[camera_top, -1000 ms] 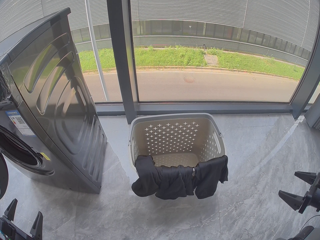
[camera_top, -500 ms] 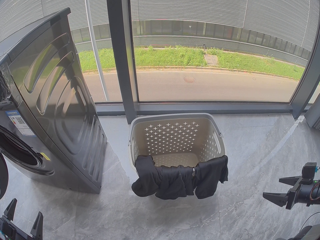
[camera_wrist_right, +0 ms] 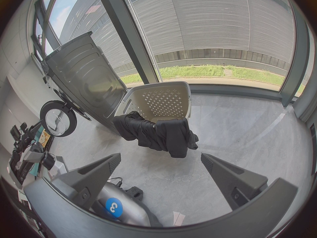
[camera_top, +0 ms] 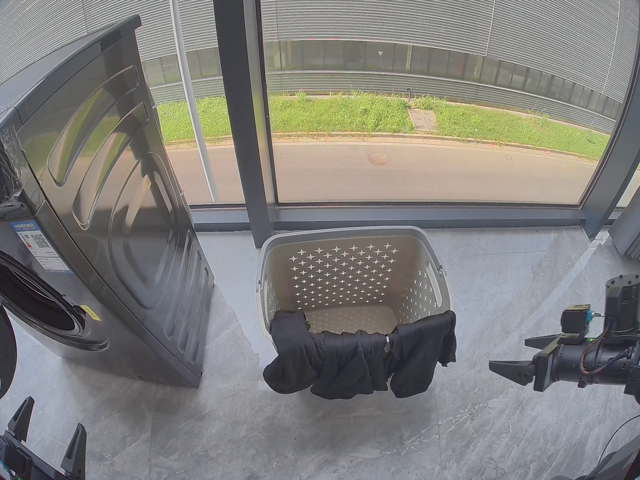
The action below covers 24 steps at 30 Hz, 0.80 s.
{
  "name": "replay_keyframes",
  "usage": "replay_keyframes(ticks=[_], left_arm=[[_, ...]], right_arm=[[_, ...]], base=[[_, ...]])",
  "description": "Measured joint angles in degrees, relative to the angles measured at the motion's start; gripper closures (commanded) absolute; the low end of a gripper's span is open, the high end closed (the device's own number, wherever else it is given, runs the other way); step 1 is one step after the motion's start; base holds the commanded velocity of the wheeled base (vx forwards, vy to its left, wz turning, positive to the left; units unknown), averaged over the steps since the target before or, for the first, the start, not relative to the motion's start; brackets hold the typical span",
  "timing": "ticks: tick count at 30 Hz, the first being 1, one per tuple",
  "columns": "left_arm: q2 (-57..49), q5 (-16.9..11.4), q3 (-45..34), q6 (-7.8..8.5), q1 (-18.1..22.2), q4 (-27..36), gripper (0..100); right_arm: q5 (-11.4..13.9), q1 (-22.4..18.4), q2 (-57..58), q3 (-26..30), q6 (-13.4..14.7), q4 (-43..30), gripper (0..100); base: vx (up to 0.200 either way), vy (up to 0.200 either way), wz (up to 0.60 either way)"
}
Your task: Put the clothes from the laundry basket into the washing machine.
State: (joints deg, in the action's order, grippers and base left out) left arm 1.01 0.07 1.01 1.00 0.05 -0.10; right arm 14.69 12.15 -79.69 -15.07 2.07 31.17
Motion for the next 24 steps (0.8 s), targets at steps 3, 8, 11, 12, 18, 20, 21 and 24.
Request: replay_keyframes(ticks=[3,8,11,12,18,20,21,24], left_arm=[[0.0,0.0,0.0,-0.02,0.0,0.0,0],[0.0,-0.1,0.0,-0.24,0.0,0.0,0],[0.0,0.0,0.0,-0.51,0.0,-0.1,0],[0.0,0.0,0.0,-0.57,0.0,-0.1,0],[0.0,0.1,0.0,-0.93,0.0,-0.1,0],[0.0,0.1,0.0,-0.90,0.0,-0.1,0],[0.0,0.1,0.0,-0.90,0.0,0.0,0],[0.0,0.1,0.0,-0.93,0.0,-0.1,0]], right_arm=[[-1.2,1.5,-6.7,-0.8,1.8,5.7,0],[-4.3,4.7,-17.9,-2.6,5.5,14.0,0],[-5.7,5.8,-23.4,-4.1,6.7,16.9,0],[-6.1,6.0,-25.3,-4.9,6.9,17.7,0],[-7.4,7.1,-34.1,-10.1,7.7,19.5,0],[-7.9,7.2,-36.1,-11.4,7.7,19.4,0],[-8.4,7.3,-37.1,-12.0,7.7,19.4,0],[-9.4,7.4,-39.5,-13.4,7.6,19.6,0]], base=[[0.000,0.000,0.00],[0.000,0.000,0.00],[0.000,0.000,0.00],[0.000,0.000,0.00],[0.000,0.000,0.00],[0.000,0.000,0.00],[0.000,0.000,0.00],[0.000,0.000,0.00]])
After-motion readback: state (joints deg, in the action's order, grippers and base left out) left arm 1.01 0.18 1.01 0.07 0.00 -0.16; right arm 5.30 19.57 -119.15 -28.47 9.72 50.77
